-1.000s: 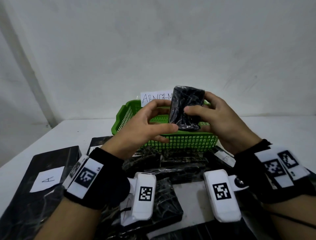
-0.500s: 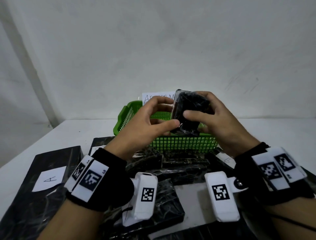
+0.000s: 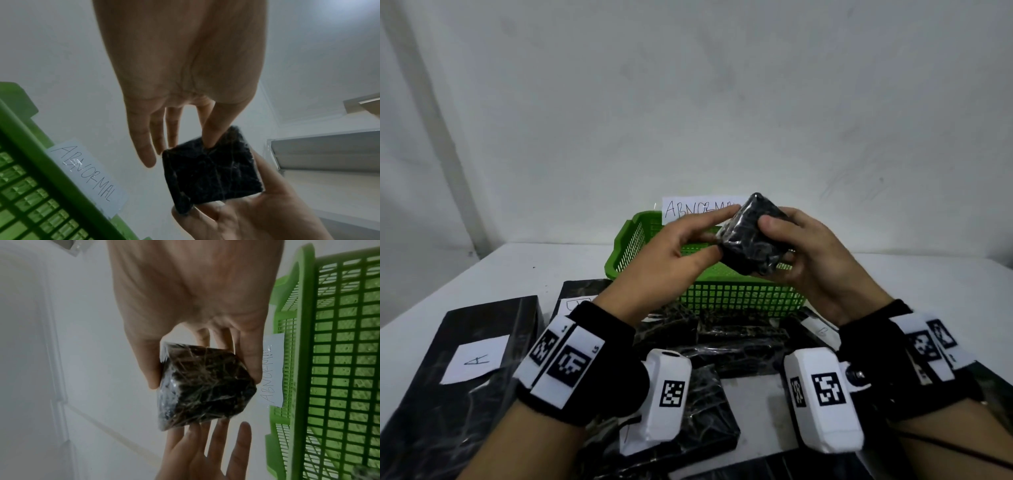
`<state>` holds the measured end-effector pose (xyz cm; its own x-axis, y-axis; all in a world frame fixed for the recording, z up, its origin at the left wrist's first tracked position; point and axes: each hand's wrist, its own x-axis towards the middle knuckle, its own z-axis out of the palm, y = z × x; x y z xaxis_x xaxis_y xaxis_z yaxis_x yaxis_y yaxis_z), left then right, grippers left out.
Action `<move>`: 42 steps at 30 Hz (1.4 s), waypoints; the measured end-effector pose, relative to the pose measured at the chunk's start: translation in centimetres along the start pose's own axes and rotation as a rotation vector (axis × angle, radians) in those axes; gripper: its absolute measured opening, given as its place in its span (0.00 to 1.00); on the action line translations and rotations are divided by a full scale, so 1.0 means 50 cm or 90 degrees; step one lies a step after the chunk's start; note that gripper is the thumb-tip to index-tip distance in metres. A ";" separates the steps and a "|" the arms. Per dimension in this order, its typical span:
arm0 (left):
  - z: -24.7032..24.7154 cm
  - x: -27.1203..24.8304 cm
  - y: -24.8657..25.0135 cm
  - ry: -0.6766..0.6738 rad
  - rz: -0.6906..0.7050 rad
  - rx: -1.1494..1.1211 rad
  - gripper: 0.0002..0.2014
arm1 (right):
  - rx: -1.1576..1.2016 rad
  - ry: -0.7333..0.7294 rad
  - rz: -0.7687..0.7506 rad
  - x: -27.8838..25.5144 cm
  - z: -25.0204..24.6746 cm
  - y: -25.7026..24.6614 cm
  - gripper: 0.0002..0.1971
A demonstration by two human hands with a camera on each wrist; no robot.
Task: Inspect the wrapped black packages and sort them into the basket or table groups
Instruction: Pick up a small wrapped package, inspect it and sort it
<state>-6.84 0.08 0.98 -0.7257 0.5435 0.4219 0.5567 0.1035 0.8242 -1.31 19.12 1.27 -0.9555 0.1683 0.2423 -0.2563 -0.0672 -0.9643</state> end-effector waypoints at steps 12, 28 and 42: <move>-0.005 0.004 0.002 0.012 -0.120 -0.212 0.16 | -0.261 -0.078 -0.150 0.000 -0.015 0.009 0.50; -0.039 0.000 -0.020 0.114 0.007 -0.032 0.18 | -0.399 -0.091 -0.154 -0.018 0.031 0.025 0.48; -0.189 0.150 -0.069 0.340 -0.300 -0.491 0.11 | -0.346 -0.018 -0.061 0.125 0.049 -0.100 0.44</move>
<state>-18.02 -4.08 4.84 -0.9907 0.1280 -0.0471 -0.1005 -0.4514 0.8866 -6.34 18.08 7.87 -0.9369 0.1215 0.3277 -0.2377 0.4661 -0.8522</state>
